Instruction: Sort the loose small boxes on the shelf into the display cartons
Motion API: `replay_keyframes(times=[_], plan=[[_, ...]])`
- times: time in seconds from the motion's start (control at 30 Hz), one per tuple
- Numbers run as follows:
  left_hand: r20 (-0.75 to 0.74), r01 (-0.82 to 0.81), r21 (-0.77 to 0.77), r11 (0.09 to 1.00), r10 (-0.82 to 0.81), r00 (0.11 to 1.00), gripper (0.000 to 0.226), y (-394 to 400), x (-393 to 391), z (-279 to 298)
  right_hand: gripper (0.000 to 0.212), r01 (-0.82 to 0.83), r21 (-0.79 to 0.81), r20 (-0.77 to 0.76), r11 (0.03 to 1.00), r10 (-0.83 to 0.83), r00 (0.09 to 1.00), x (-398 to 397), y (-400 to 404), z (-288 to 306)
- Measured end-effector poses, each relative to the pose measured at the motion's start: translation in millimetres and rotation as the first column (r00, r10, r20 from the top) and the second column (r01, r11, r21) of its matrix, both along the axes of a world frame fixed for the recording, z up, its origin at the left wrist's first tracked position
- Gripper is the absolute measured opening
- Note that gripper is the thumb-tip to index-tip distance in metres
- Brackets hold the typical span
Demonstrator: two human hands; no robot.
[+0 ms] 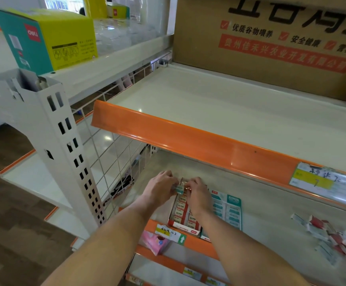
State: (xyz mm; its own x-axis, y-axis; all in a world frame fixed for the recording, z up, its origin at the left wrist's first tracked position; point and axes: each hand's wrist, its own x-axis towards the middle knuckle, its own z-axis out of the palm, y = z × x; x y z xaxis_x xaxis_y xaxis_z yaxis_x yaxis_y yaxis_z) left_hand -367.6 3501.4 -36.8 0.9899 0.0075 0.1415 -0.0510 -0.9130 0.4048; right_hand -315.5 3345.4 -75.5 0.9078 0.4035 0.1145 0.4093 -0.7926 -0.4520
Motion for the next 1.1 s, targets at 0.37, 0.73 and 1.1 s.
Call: replay_keyframes(times=[0.37, 0.73, 1.1], plan=[[-0.016, -0.007, -0.009, 1.0, 0.007, 1.0, 0.025, -4, 2, 2, 0.031, -0.008, -0.115, 0.045, 0.993, 0.013, 0.999, -5, 1, 1], [-0.036, 0.056, 0.027, 0.998, -0.055, 0.998, 0.018, -24, -3, 13, 0.027, 0.161, 0.122, 0.119, 0.979, -0.175, 0.977, -6, -37, 8], [-0.094, 0.26, 0.018, 0.965, -0.258, 0.962, 0.026, -88, -9, 13, 0.022, 0.506, 0.123, 0.096, 0.854, -0.517, 0.85, -28, -119, 6]])
